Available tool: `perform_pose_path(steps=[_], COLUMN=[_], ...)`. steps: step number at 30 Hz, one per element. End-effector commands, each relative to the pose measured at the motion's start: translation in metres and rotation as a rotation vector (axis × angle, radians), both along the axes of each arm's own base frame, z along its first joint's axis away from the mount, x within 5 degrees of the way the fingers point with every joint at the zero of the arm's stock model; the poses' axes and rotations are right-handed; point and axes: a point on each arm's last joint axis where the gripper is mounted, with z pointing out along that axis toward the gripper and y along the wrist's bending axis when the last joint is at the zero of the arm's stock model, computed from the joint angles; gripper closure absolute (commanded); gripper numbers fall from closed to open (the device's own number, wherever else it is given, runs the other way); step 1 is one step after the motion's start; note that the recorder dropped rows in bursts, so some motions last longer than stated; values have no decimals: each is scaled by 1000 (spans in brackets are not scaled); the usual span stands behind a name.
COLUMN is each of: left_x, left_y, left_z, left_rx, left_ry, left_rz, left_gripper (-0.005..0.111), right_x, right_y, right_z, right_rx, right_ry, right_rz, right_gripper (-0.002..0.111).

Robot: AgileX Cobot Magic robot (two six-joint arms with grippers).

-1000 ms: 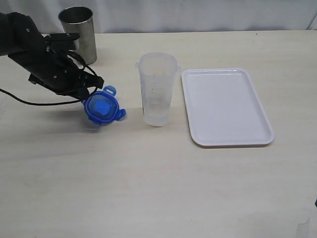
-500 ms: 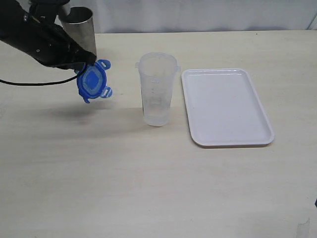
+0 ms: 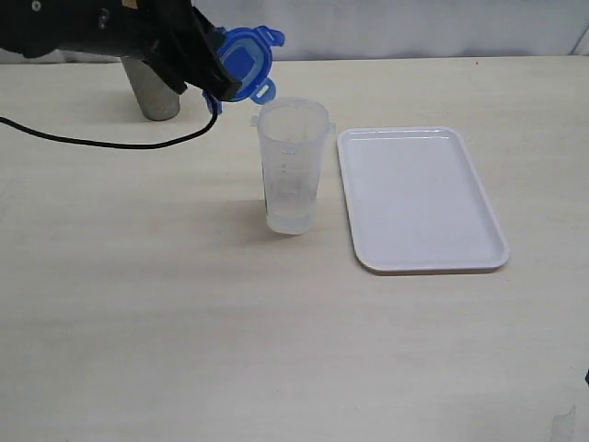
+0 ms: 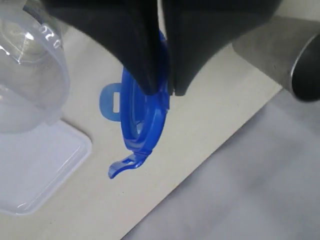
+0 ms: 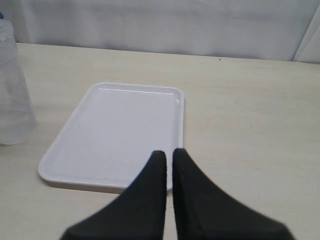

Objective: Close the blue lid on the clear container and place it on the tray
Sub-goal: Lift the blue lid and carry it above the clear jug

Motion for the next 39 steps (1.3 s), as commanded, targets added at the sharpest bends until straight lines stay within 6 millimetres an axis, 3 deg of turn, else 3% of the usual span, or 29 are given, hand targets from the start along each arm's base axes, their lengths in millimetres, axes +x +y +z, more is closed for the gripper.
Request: perform_pose_path(steps=[1, 3, 6, 15, 39], left_x=[-10, -16, -21, -19, -28], left_y=[-19, -28, -38, -37, -46], left_z=[7, 7, 10, 12, 9], left_rx=[108, 221, 223, 401, 522], left_ry=[-136, -206, -250, -393, -416], left_rz=[-135, -226, -271, -379, -453], left_gripper=[107, 107, 107, 107, 107], right_x=[0, 0, 0, 0, 0], right_y=[0, 0, 0, 0, 0], right_z=[0, 0, 0, 0, 0], right_rx=[-5, -5, -5, -5, -5], right_ry=[-5, -5, -5, -5, -5], right_rz=[-4, -4, -4, -4, -4], right_gripper=[104, 104, 104, 104, 104])
